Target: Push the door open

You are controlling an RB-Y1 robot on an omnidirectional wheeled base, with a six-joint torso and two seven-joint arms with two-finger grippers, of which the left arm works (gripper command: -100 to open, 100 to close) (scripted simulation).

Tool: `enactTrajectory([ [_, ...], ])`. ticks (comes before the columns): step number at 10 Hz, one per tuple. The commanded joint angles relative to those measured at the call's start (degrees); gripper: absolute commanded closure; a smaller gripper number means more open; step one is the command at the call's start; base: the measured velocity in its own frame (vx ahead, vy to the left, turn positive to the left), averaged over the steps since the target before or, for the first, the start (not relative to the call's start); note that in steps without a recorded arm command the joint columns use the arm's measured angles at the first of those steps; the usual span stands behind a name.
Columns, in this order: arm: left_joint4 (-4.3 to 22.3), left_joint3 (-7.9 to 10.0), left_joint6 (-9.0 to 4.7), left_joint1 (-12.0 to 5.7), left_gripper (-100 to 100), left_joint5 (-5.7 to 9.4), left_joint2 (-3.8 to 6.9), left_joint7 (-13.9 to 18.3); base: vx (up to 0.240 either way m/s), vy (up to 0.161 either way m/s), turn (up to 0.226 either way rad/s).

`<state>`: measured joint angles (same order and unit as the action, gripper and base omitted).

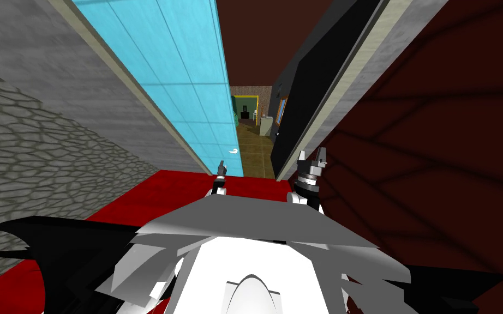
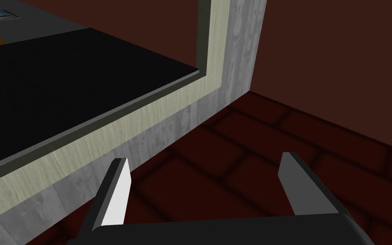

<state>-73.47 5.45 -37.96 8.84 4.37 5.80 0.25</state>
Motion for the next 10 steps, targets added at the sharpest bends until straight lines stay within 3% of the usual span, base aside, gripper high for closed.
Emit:
enactTrajectory([
  [1,2.86,0.55,-0.43,-1.48,-100,0.18,-0.03,-0.06,0.077,0.096,-0.152],
  [8,11.19,1.81,-1.96,-4.57,-100,0.7,0.28,0.12,0.046,0.053,-0.087],
  [10,14.79,2.4,-2.67,-6.0,-100,0.94,0.39,0.21,0.044,0.059,-0.115],
])
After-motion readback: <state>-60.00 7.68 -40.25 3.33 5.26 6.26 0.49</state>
